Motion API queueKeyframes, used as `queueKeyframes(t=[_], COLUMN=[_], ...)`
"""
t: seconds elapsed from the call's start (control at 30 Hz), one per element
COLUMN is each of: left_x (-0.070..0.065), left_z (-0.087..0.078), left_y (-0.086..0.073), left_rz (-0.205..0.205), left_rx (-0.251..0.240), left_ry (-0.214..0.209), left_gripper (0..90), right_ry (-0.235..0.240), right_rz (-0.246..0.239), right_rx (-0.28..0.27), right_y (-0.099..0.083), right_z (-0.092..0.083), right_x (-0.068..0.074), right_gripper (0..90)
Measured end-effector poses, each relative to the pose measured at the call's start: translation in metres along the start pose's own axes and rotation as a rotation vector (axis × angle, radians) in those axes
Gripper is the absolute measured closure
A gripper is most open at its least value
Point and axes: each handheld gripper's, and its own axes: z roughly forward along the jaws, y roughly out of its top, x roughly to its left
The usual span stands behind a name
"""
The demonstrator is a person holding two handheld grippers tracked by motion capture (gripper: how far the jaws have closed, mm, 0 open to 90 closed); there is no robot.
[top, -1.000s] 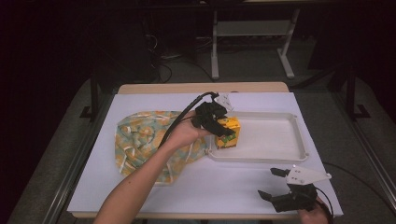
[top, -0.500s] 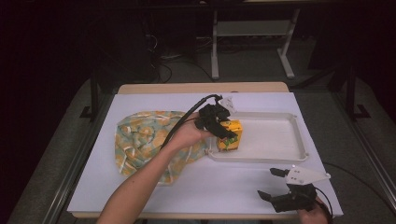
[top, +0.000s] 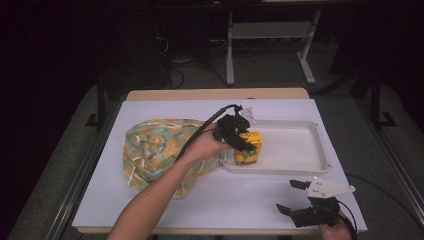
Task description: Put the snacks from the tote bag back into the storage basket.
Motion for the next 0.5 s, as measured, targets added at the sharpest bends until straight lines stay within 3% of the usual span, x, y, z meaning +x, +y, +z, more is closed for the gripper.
queueKeyframes(t=[0.5], left_x=[0.001], left_z=[0.012], left_y=[-0.004], left_rz=[0.003], left_rx=[0.024], left_ry=[-0.005], left_gripper=[50.0], right_ry=[0.001], right_rz=[-0.002], right_rx=[0.001], right_y=[0.000], right_z=[0.000], right_x=[0.000], right_gripper=[13.4])
